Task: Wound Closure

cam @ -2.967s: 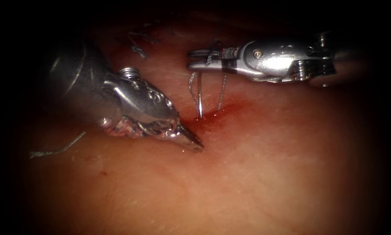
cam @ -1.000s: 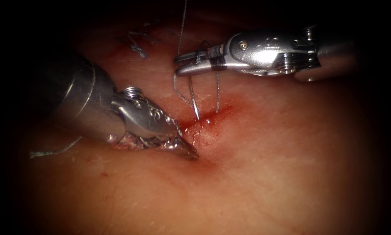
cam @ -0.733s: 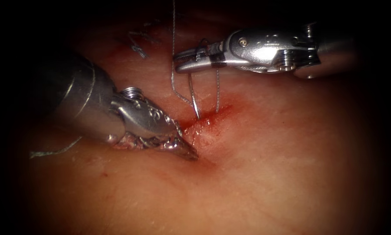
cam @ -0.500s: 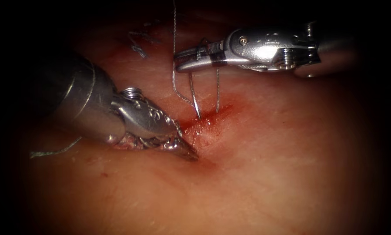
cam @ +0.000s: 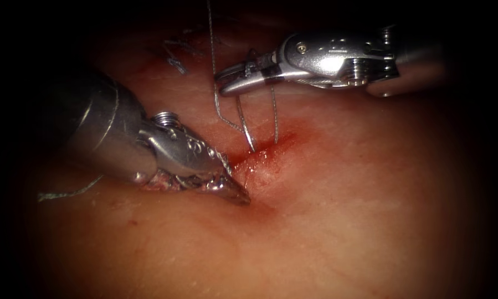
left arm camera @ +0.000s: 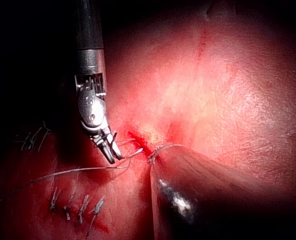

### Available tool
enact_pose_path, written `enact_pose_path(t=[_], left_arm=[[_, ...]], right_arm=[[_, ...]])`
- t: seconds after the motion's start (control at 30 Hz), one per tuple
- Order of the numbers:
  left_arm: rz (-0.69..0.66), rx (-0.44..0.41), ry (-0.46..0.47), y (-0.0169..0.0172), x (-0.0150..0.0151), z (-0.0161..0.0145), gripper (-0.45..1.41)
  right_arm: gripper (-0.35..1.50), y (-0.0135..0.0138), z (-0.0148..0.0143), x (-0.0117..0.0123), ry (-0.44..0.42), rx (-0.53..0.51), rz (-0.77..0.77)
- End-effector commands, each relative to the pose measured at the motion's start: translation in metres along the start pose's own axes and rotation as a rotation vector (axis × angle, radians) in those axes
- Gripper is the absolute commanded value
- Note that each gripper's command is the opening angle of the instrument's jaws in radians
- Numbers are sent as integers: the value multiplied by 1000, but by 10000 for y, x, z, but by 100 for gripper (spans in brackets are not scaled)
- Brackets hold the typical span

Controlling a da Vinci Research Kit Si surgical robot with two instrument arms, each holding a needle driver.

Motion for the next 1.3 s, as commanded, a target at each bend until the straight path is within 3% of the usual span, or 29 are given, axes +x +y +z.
enact_pose_path(t=[0.03,1.3], left_arm=[[0,-1,0,0,-1,8,-45],[0,-1,0,1,-1,8,-45]], right_arm=[[-35,6,6,-3,1,0,3],[-35,22,9,-7,6,69,227]])
